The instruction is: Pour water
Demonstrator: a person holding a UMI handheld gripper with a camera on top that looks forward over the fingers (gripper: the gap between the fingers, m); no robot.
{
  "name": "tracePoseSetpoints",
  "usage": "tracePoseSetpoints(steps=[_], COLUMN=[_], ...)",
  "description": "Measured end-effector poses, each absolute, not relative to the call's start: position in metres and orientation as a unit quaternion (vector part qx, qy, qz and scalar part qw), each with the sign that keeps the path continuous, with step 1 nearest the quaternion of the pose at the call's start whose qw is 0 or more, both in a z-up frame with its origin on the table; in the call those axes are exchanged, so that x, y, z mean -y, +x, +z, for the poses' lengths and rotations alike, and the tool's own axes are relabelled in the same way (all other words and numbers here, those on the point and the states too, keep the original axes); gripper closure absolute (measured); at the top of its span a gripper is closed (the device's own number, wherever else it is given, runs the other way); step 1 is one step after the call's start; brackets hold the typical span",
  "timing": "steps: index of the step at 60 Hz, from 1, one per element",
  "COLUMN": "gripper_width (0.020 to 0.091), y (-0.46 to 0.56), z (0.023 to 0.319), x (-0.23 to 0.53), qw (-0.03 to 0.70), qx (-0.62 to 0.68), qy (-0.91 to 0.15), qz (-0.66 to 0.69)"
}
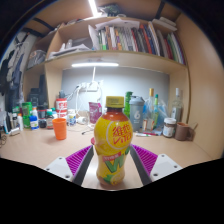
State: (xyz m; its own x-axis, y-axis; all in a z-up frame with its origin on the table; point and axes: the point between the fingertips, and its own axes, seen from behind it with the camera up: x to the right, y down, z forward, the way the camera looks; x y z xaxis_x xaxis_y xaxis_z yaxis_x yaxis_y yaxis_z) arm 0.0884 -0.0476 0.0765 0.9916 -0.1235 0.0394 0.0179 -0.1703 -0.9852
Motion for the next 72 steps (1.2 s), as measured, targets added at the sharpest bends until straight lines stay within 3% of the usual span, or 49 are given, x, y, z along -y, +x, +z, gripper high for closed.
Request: tracePoseSetpoints(steps=[3,8,28,29,39,46,51,59,72], gripper_width=[0.0293,0.0594,0.0722,0.0756,0.0763,0.0763,0.0764,0.0769,0.0764], y=[0.085,0.078,0.067,0.067,0.062,0.067,0.056,0.027,-0.026], z=[0.069,0.059,0.064,0.067,0.137,0.207,0.237,0.251,0.237], x=[0.037,0.031,0.035,0.035,0.015,-0.032,-0.077,-0.144,-0.202], qw=[0.635,0.618,0.628,0.629,0.660,0.674,0.648,0.547,0.380], qx=[-0.030,-0.023,-0.058,-0.055,0.033,0.138,0.240,0.405,0.572], qy=[-0.771,-0.785,-0.776,-0.775,-0.750,-0.703,-0.651,-0.529,-0.309], qz=[-0.046,-0.033,0.029,0.029,-0.033,-0.183,-0.315,-0.507,-0.658])
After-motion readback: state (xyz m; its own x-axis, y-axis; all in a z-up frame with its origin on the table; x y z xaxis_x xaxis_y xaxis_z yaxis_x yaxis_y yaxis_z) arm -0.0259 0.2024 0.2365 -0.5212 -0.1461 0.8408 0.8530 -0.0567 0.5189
